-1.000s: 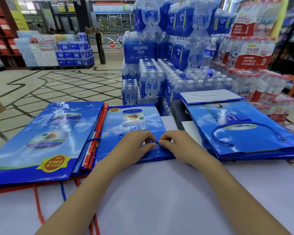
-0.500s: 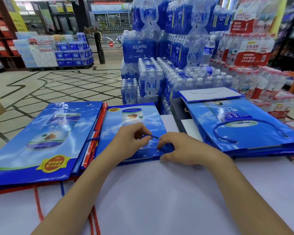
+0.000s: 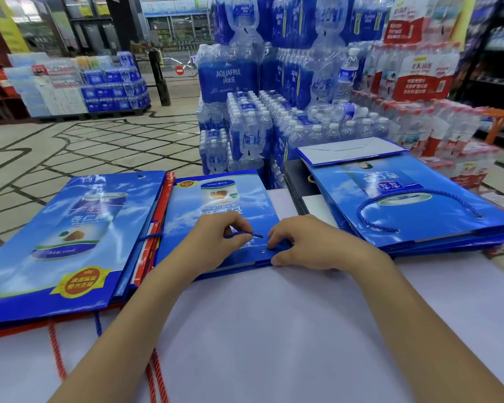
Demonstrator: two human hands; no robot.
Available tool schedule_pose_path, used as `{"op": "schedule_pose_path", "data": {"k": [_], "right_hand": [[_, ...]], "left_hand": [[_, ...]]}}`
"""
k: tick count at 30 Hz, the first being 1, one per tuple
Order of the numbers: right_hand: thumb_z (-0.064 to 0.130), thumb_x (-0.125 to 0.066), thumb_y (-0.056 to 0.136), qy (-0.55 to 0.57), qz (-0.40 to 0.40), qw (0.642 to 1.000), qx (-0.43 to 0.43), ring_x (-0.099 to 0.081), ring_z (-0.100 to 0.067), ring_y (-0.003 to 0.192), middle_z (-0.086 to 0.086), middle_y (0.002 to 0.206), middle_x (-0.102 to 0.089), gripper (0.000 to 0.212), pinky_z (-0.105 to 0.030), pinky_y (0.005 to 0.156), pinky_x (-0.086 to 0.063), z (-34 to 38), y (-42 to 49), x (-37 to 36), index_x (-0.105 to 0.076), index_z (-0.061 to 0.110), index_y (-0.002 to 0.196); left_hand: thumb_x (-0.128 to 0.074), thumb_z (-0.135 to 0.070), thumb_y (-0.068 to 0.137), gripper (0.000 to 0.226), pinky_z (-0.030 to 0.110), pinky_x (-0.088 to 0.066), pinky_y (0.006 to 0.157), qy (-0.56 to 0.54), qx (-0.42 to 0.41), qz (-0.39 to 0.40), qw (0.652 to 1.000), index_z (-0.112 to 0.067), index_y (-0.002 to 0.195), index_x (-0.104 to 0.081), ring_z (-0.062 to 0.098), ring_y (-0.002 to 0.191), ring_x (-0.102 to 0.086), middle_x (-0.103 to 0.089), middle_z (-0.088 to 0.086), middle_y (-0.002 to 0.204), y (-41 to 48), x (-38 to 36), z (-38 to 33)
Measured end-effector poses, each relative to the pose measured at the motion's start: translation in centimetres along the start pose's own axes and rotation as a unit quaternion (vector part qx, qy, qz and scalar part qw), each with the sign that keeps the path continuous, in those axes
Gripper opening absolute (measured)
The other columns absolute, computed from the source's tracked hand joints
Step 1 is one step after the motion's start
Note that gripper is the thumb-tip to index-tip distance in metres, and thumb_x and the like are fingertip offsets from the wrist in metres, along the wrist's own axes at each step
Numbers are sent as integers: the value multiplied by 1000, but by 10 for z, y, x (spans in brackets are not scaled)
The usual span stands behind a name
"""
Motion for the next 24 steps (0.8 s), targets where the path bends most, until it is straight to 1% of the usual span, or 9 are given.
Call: {"op": "schedule_pose_path", "data": {"k": [3,5,8,10,12,14,16,19,24], "right_hand": [[40,-74,81,5,-7,1000,-4,-56,-9,98,9,113,-61,26,-28,89,-49,2,-2,1,-71,32,105],[39,-75,81,17,-16,1000,-9,-56,-6,95,10,108,-62,23,-25,85,-49,2,-3,2,-73,30,102],[37,-76,81,28,-23,999,-11,-58,-6,96,11,105,-63,21,-26,87,-51,4,-5,3,-73,26,99],[37,-75,81,27,-21,999,-13,-59,-7,96,10,105,-63,21,-27,87,-51,4,-6,3,-73,26,99],[38,-75,81,26,-20,999,-15,-58,-6,92,10,104,-62,21,-26,84,-51,5,-6,3,-72,27,99],[38,-75,81,27,-19,999,-16,-58,-6,90,10,104,-62,21,-25,82,-51,5,-6,4,-72,27,99],[37,-75,81,28,-17,999,-17,-58,-7,91,10,105,-62,20,-25,82,-51,6,-7,4,-72,27,99],[37,-75,81,32,-18,999,-19,-58,-6,92,10,106,-62,20,-26,84,-51,6,-7,4,-72,27,99],[37,-76,80,39,-16,999,-23,-60,-7,97,11,106,-63,19,-33,90,-52,6,-6,3,-73,28,96]], "left_hand": [[-70,-19,87,12,14,-36,53,14,-11,10,1000,-30,83,-67,5,53,-40,-49,-8,58,0,-2,2],[-72,-18,86,16,15,-39,56,8,-22,9,1000,-33,81,-68,6,57,-45,-58,-4,66,0,-3,1],[-73,-16,84,22,15,-47,69,8,-40,2,999,-37,79,-70,7,73,-58,-68,-15,78,0,-2,0],[-73,-13,85,22,16,-49,75,18,-51,3,999,-35,82,-73,7,79,-62,-69,-15,83,1,-3,1],[-72,-12,86,16,19,-50,78,27,-58,7,998,-28,88,-76,6,82,-63,-69,-13,86,1,-3,2],[-71,-12,87,15,18,-50,78,33,-65,12,997,-25,92,-77,5,83,-63,-69,-14,86,1,-4,2],[-70,-12,88,16,13,-47,76,39,-77,11,996,-24,93,-77,2,83,-62,-67,-18,85,1,-5,1],[-69,-11,88,15,10,-46,76,44,-86,-3,995,-23,94,-77,-1,83,-62,-65,-23,83,2,-7,0],[-68,-10,88,15,7,-43,74,30,-78,-4,996,-19,95,-77,-4,82,-60,-64,-23,81,1,-10,-3]]}}
Point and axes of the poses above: each hand's wrist, its own y-axis towards the middle knuckle, its own x-axis out of the back of the hand, z = x × y, the point moved 1 cm from there along y, towards the middle knuckle
